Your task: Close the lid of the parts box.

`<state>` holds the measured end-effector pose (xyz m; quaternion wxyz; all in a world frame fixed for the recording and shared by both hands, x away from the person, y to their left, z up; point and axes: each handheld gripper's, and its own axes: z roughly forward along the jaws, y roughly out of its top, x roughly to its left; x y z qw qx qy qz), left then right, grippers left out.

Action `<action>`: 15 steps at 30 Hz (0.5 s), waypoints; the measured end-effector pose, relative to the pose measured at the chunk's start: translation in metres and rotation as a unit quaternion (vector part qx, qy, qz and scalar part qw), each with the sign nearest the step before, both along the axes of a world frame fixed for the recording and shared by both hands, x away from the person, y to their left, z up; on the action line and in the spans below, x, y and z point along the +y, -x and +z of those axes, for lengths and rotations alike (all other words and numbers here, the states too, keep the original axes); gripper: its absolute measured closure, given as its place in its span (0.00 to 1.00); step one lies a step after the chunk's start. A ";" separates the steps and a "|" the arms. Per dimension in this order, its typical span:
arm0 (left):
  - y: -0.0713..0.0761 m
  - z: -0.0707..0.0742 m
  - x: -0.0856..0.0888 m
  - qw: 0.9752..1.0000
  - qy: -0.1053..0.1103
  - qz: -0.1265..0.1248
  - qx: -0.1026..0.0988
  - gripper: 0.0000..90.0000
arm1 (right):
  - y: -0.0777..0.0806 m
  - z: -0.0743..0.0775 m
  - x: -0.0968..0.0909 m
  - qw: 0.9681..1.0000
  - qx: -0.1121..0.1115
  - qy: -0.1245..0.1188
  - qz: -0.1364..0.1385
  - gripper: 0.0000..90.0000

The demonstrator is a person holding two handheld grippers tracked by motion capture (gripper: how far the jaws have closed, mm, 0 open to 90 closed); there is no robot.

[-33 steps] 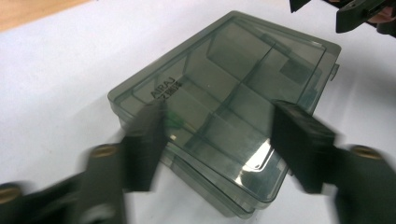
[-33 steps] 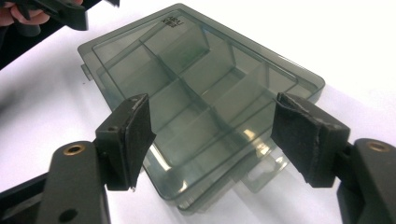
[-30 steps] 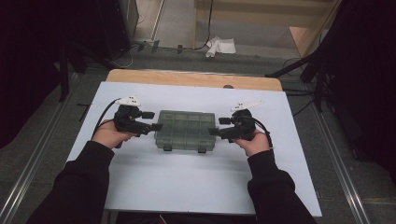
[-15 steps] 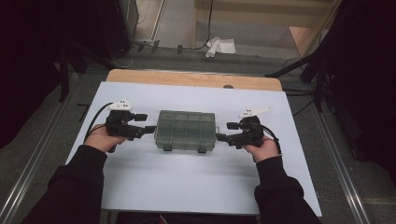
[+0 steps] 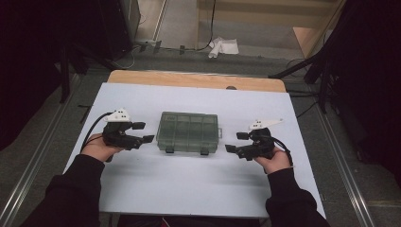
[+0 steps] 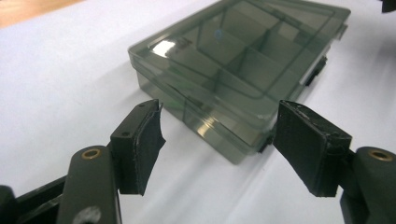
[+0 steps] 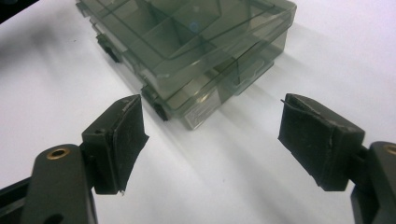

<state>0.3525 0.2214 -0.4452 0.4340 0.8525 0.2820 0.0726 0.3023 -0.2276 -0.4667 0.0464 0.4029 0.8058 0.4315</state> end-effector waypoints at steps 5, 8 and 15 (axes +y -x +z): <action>0.007 -0.005 0.002 1.000 -0.003 -0.003 0.001 0.35 | 0.008 -0.003 -0.005 1.000 0.004 -0.005 -0.001 0.26; 0.011 -0.008 0.002 1.000 -0.008 -0.006 0.004 0.35 | 0.011 -0.005 -0.007 1.000 0.001 0.000 -0.001 0.26; 0.022 -0.013 0.003 1.000 -0.020 -0.018 0.007 0.35 | 0.019 -0.008 -0.009 1.000 0.012 -0.001 0.004 0.26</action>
